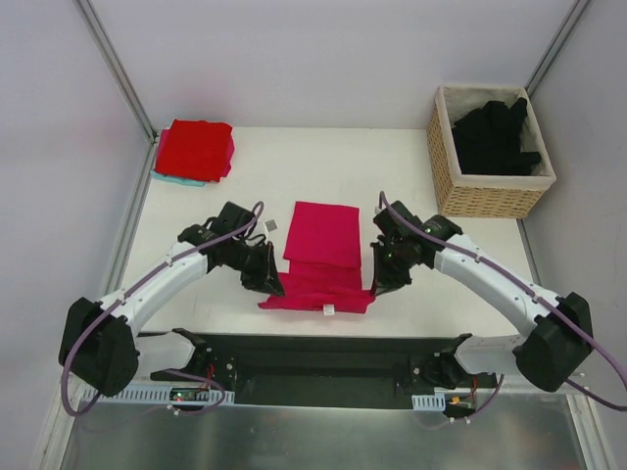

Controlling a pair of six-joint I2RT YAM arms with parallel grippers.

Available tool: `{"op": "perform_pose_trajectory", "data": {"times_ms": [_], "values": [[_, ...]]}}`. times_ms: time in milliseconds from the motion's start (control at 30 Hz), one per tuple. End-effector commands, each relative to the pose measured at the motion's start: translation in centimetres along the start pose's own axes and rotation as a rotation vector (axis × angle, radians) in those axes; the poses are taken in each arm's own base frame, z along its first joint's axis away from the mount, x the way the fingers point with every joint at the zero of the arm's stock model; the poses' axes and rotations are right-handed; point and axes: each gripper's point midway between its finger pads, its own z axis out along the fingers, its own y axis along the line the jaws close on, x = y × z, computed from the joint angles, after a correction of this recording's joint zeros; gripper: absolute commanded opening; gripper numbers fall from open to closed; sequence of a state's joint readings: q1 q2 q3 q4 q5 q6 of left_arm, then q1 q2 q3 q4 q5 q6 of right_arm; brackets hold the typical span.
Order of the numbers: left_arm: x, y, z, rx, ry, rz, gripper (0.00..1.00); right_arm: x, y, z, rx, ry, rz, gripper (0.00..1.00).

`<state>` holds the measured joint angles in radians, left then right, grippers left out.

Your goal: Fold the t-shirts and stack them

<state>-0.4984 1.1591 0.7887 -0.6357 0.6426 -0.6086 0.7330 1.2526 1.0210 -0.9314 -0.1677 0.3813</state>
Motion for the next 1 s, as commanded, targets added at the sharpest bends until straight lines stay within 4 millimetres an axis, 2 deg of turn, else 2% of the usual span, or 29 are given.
{"op": "perform_pose_trajectory", "data": {"times_ms": [0,33,200,333,400,433,500,567,600,667,833,967], "values": [[-3.9,-1.1,-0.8,-0.002,-0.048,0.066,0.00,-3.0,0.3,-1.5,-0.017,-0.002,-0.066,0.01],[-4.8,-1.8,-1.2,0.009,-0.059,0.078,0.00,-3.6,0.4,-1.5,-0.023,-0.003,-0.069,0.01],[-8.0,-2.5,-1.0,0.005,-0.052,0.080,0.00,-7.0,0.6,-1.3,-0.054,0.013,-0.058,0.01],[-10.8,-3.5,-1.3,0.018,-0.068,0.088,0.00,-10.7,1.0,-1.8,-0.089,-0.006,-0.064,0.01],[-11.8,-3.1,-1.1,0.010,-0.059,0.071,0.00,-12.1,0.8,-1.9,-0.101,-0.011,-0.062,0.01],[-12.7,-3.5,-1.4,0.014,-0.074,0.080,0.00,-12.6,0.6,-1.5,-0.093,0.006,-0.056,0.01],[-13.9,-3.1,-1.2,0.007,-0.075,0.066,0.00,-14.4,0.6,-2.0,-0.118,-0.020,-0.055,0.01],[-15.3,-3.6,-1.6,0.015,-0.095,0.080,0.00,-16.0,0.4,-1.8,-0.126,-0.026,-0.054,0.01],[-16.0,-3.2,-1.3,0.009,-0.090,0.065,0.00,-16.6,0.2,-1.8,-0.137,-0.030,-0.043,0.01],[-17.4,-3.8,-1.7,0.028,-0.105,0.075,0.00,-17.8,0.2,-1.5,-0.153,-0.025,-0.036,0.01],[-20.6,-3.9,-2.1,0.027,-0.141,0.067,0.00,-19.8,-0.5,-1.4,-0.158,-0.040,-0.033,0.01],[-22.4,-3.7,-2.3,0.028,-0.159,0.060,0.00,-21.2,-1.0,-1.6,-0.169,-0.063,-0.022,0.01]]}}
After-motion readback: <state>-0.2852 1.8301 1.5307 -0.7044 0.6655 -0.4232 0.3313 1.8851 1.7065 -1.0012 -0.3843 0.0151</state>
